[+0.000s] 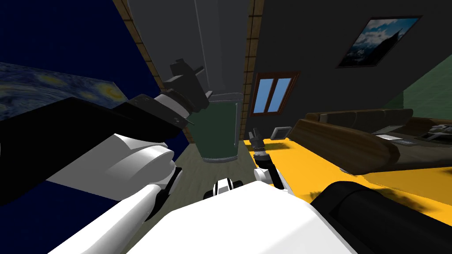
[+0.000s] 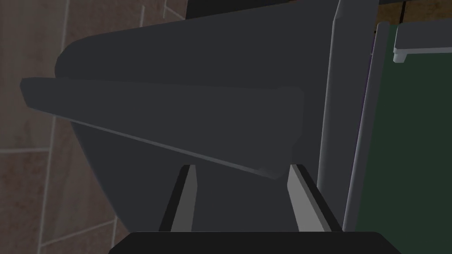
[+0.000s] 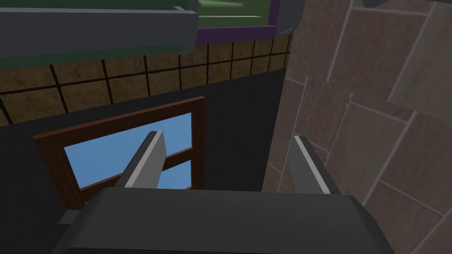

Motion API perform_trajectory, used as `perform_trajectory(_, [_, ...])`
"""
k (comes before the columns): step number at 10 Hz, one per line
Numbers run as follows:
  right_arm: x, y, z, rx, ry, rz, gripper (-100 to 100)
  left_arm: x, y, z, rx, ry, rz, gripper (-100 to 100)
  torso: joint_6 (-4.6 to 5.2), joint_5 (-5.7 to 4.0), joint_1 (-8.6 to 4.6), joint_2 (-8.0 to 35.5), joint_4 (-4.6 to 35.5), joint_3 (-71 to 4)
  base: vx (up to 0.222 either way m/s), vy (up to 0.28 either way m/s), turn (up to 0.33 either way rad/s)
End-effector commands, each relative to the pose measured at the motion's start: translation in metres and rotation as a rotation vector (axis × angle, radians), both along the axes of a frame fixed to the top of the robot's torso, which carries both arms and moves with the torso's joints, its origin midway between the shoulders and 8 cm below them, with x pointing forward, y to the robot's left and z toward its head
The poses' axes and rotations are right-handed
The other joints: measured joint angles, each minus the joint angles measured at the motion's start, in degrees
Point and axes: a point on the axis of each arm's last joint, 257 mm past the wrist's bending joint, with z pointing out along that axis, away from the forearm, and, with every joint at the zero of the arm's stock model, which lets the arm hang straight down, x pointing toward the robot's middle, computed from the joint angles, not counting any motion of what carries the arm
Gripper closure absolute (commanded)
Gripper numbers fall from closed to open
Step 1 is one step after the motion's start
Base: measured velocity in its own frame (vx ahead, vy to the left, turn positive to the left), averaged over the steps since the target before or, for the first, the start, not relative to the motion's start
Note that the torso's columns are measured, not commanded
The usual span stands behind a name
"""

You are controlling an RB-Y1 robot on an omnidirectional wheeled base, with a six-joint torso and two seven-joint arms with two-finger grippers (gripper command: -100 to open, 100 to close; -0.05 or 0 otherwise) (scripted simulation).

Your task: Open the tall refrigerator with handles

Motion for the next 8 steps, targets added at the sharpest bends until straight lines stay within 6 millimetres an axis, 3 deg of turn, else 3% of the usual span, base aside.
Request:
perform_trajectory(1, [0.0,0.0,0.0,0.0,0.0,0.0,0,-0.011,-0.005,0.011,-0.022,-0.027,-0.044,100,0.03,-0.02,0.02,0.23,0.09,0.18,-0.123,0.278,-0.024])
perform_trajectory(4, [0.0,0.0,0.0,0.0,0.0,0.0,0,-0.025,-0.019,0.014,-0.025,-0.031,-0.113,100,0.23,-0.4,-0.83,0.06,0.05,0.07,-0.072,0.231,-0.021])
perform_trajectory(5, [0.0,0.0,0.0,0.0,0.0,0.0,0,-0.021,-0.023,0.006,-0.01,-0.01,-0.114,100,0.19,-0.37,-0.82,0.05,0.08,0.09,-0.015,0.093,-0.018])
perform_trajectory(6, [0.0,0.0,0.0,0.001,0.0,0.0,0,-0.01,-0.028,0.006,0.031,-0.028,-0.107,100,0.21,-0.45,-1.14,-0.02,0.01,0.03,-0.113,0.218,-0.387])
perform_trajectory(8, [0.0,0.0,0.0,0.0,0.0,0.0,0,0.009,-0.028,0.004,0.024,-0.003,-0.097,100,0.15,-0.21,-0.42,0.35,0.16,0.31,-0.097,0.203,-0.227])
